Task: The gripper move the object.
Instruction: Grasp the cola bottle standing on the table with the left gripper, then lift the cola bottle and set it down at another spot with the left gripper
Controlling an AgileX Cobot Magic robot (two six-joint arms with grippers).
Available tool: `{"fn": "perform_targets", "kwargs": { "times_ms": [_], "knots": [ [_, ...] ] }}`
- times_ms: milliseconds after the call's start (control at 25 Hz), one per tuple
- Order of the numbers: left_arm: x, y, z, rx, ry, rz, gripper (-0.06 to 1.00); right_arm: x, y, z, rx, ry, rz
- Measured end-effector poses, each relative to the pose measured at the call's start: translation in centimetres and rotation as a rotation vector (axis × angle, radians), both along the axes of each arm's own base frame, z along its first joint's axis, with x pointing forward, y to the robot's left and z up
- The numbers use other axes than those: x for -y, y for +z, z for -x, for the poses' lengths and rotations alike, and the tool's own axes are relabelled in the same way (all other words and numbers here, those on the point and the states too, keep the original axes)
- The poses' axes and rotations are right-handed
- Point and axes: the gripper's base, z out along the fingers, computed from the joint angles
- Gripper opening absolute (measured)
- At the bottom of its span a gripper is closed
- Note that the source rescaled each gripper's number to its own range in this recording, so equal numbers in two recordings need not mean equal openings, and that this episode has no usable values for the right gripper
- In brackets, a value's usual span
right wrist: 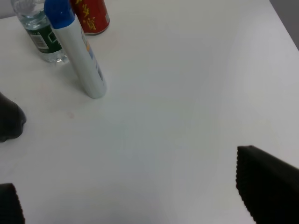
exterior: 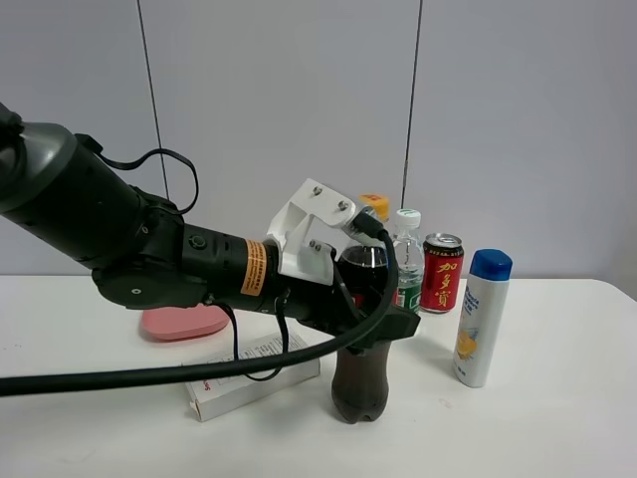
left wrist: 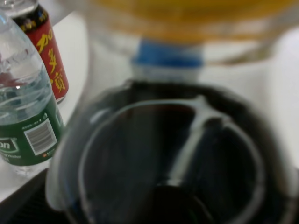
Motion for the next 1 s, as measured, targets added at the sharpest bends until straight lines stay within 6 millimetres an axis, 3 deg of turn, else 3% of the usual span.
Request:
{"fn": "perform_targets", "kwargs": {
  "times_ms": [280,360,440,520,560,800,1000],
  "knots": [
    [0.5,-0.1,-0.2,-0.003,-0.004,0.007,0.89,0.0,0.0,0.0,0.0,0.0,0.0],
    [0.5,-0.2,-0.2,-0.006,-0.004,0.005,0.81,0.0,0.0,0.0,0.0,0.0,0.0],
    [0.5,-0.3,-0.2,-0.008,-0.004,0.004,0.56,0.0,0.0,0.0,0.0,0.0,0.0],
    [0.5,-0.5,-0.2,-0.01,-0.005,0.001,0.14,0.0,0.0,0.0,0.0,0.0,0.0],
    [0.5,-0.5,-0.2,-0.009,-0.006,0.0,0.02,0.0,0.0,0.0,0.0,0.0,0.0],
    [0.5,-0.4,-0.2,-0.008,-0.005,0.002,0.02,0.0,0.0,0.0,0.0,0.0,0.0],
    [0.4,0.8,-0.2,0.023,-0.006,-0.017,0.01,0.0,0.0,0.0,0.0,0.0,0.0]
  ]
}}
